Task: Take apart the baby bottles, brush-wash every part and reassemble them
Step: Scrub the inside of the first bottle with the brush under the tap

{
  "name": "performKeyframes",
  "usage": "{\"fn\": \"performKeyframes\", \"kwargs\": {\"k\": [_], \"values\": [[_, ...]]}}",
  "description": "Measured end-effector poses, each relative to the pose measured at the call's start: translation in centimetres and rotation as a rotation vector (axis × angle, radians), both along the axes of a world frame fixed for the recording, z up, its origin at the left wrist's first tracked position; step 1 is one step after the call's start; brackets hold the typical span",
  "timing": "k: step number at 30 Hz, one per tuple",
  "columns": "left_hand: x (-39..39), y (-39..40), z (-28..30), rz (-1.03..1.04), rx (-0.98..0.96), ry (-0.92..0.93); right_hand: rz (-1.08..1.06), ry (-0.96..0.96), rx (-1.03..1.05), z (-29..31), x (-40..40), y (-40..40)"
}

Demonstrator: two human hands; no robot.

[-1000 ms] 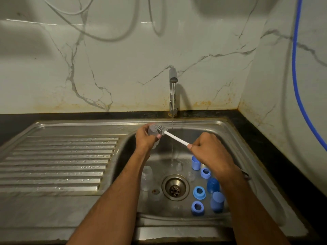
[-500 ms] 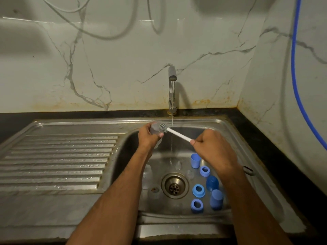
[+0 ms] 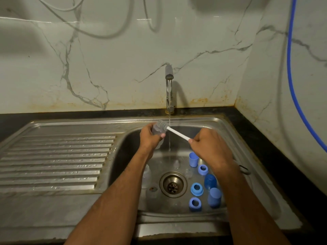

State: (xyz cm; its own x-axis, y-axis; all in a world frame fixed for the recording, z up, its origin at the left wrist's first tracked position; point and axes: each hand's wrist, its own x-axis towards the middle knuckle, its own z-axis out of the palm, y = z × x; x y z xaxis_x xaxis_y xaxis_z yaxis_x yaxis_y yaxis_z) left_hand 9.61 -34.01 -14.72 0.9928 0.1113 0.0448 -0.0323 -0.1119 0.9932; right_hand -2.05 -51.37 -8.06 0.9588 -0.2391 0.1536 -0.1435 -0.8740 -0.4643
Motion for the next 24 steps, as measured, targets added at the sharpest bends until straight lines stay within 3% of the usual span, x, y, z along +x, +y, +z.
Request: {"fn": "performKeyframes", "kwargs": {"k": [4,8,18,24], "values": [[0.0,-0.4,0.0,-0.038,0.0,0.016,-0.082,-0.005,0.174,0.1,0.2,-2.2],[-1.3,-0.8,-1.2,-0.069,0.184,-0.054,-0.221,-0.062,0.221,-2.0,0.6,-2.0],[0.4,-2.2,-0.1,-0.012,0.433,-0.148,-0.265,-0.065,0.146,-3.5,2.2,-2.6],[1.2,-3.0,-0.6,-0.086,0.557,-0.193,-0.273,-0.093,0.145,-3.0,3.5,-3.1]]}}
